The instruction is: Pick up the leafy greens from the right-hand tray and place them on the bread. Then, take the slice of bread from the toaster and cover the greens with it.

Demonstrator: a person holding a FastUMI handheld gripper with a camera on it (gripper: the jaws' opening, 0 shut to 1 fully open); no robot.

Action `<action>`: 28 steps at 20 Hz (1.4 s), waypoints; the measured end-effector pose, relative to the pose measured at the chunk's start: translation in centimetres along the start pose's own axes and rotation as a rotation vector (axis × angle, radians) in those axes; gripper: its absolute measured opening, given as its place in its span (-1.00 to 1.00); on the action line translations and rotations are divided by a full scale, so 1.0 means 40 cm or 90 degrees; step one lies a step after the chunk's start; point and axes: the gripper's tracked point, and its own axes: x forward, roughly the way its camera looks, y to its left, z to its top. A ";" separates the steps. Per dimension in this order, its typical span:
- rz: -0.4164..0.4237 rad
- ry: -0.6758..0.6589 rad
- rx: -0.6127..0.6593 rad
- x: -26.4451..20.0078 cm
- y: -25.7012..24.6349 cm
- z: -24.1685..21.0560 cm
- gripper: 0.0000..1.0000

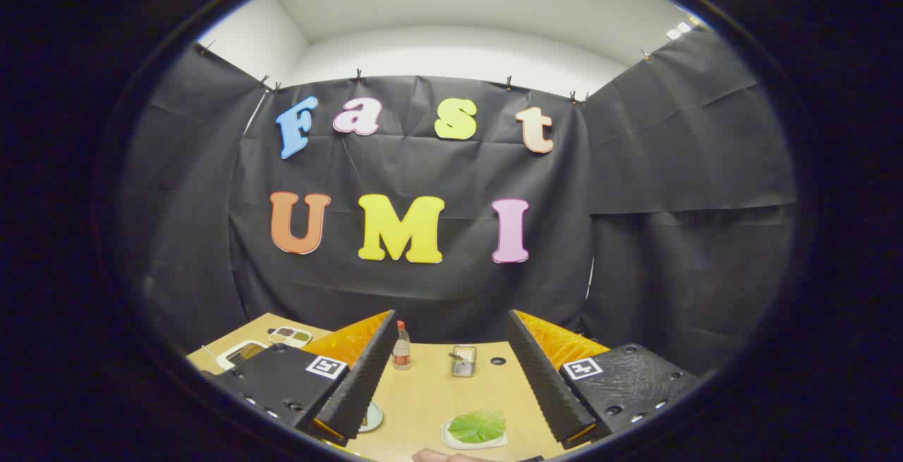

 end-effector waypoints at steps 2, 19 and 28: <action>-0.015 0.013 -0.005 -0.009 -0.008 -0.009 0.90; -0.008 0.056 -0.005 0.040 -0.169 -0.040 0.90; 0.017 0.073 -0.002 0.121 -0.233 -0.092 0.90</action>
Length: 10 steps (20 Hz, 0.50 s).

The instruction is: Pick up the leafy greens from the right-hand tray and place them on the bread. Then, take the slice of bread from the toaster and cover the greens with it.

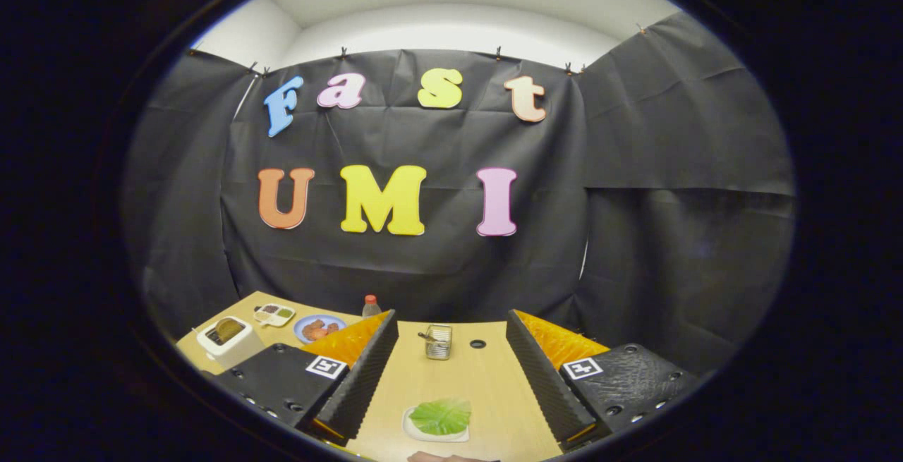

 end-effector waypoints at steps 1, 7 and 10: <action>0.002 0.000 -0.001 0.012 -0.007 -0.002 0.90; 0.014 0.013 -0.015 0.101 -0.056 -0.059 0.90; 0.027 0.030 -0.019 0.153 -0.073 -0.115 0.90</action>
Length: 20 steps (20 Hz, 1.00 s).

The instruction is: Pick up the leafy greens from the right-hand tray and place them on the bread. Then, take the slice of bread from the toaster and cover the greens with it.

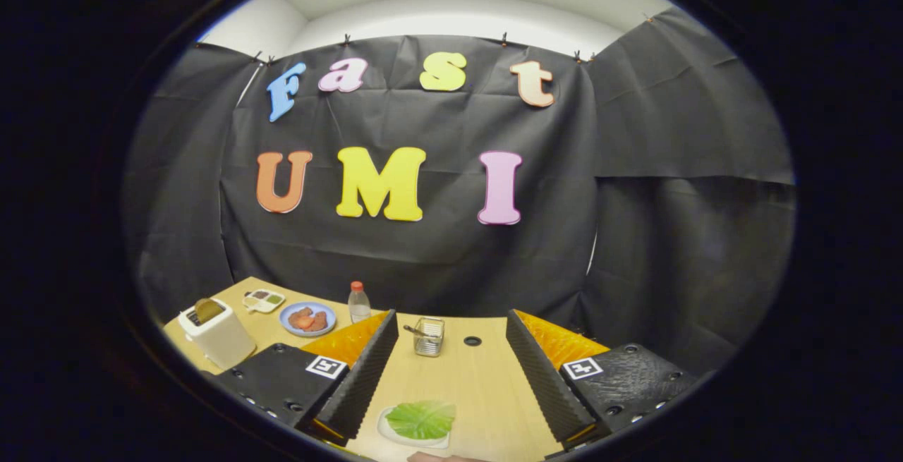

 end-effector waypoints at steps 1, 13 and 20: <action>0.004 0.007 -0.003 0.019 -0.006 -0.021 0.90; 0.043 0.263 -0.004 0.310 -0.043 -0.567 0.91; 0.080 0.467 0.123 0.367 0.027 -0.839 0.85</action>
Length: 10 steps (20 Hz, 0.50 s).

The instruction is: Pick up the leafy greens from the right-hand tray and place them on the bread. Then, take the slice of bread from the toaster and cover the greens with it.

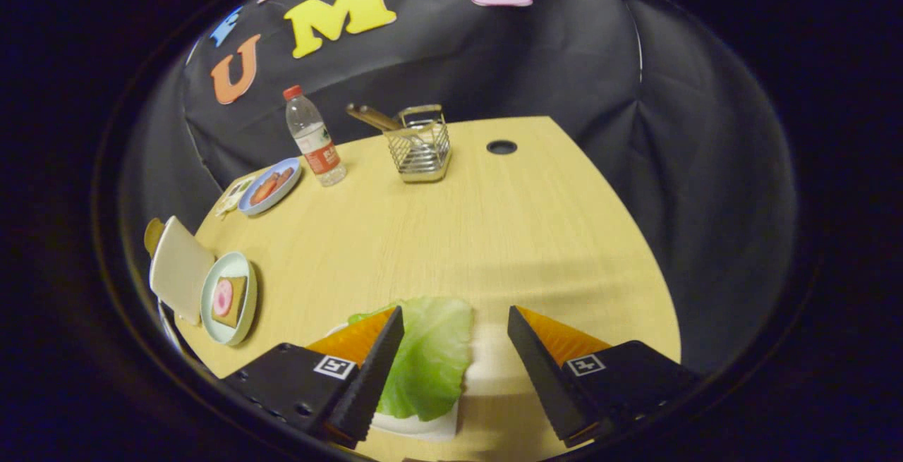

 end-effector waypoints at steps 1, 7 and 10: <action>0.007 0.022 0.011 0.022 0.003 -0.016 0.81; 0.046 0.057 0.025 0.052 0.043 -0.021 0.10; 0.019 0.043 0.014 0.049 0.048 -0.013 -0.44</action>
